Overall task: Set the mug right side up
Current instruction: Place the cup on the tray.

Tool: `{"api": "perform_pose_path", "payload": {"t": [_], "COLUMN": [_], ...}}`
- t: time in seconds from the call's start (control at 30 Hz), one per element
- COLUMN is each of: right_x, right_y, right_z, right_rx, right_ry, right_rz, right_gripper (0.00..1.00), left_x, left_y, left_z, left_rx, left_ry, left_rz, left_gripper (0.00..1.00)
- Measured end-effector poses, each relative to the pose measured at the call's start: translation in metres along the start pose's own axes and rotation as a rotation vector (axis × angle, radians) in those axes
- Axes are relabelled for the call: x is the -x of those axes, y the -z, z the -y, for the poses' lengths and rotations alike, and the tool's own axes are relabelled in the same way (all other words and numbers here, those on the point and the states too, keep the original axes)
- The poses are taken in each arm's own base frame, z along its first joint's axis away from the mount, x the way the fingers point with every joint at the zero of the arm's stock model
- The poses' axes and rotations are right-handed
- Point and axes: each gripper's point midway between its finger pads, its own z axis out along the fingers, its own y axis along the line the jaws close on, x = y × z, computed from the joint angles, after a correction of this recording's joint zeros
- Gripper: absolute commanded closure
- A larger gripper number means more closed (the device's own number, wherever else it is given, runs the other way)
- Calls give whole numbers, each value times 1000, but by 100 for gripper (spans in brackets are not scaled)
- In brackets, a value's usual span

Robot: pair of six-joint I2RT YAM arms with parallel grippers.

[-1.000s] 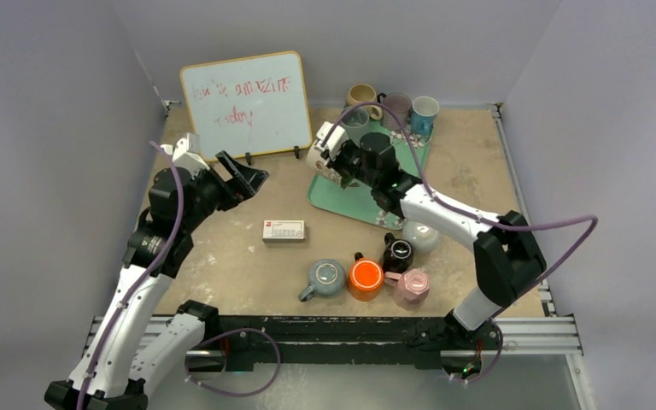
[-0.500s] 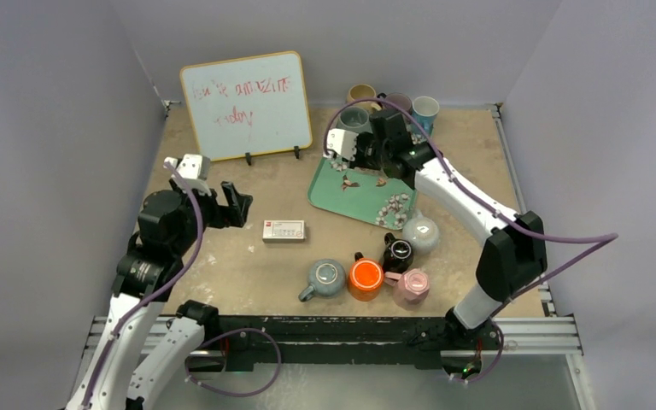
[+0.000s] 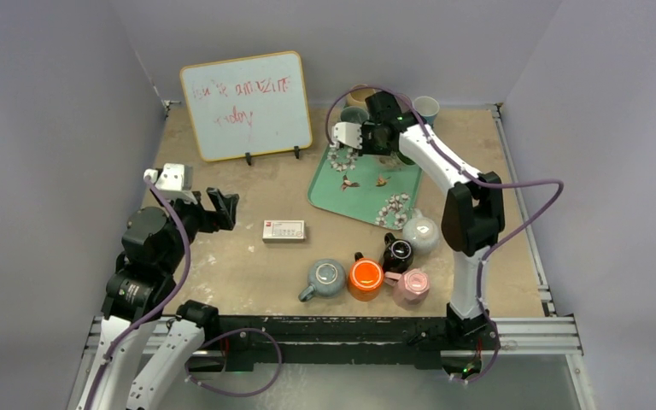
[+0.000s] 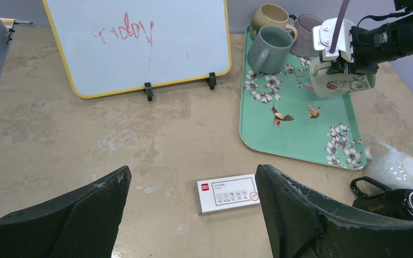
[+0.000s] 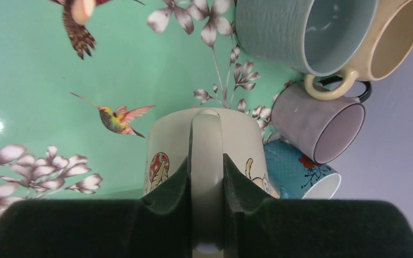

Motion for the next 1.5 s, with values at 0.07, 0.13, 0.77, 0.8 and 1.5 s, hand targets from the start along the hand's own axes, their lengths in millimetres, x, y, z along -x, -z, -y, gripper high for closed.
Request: {"api": "perform_pose_path", "payload": {"t": [0.07,0.13,0.77,0.8,1.5], "right_x": [-7,-16,-56,-56,-42], "right_y": [-4,-9,-38,-39,-63], "right_z": [4,9,30,30,80], "right_rx": [8,15,14,10,-143], "right_ry": [-11,-28,-198,-202,-309], "right_rz": [-16,-41,-137,-138,-12], "right_gripper": [100,100,85,83,49], "left_x": [0,-1,1,1,-1], "left_y": [0,0,3,3,2], "left_z": [-1,-1,-3,-3,-8], "left_rx": [4,6,12,13,33], "left_ry": [0,0,1,1,7], "left_rz": [0,-2,13,13,9], "left_gripper": [16,16,16,16,16]}}
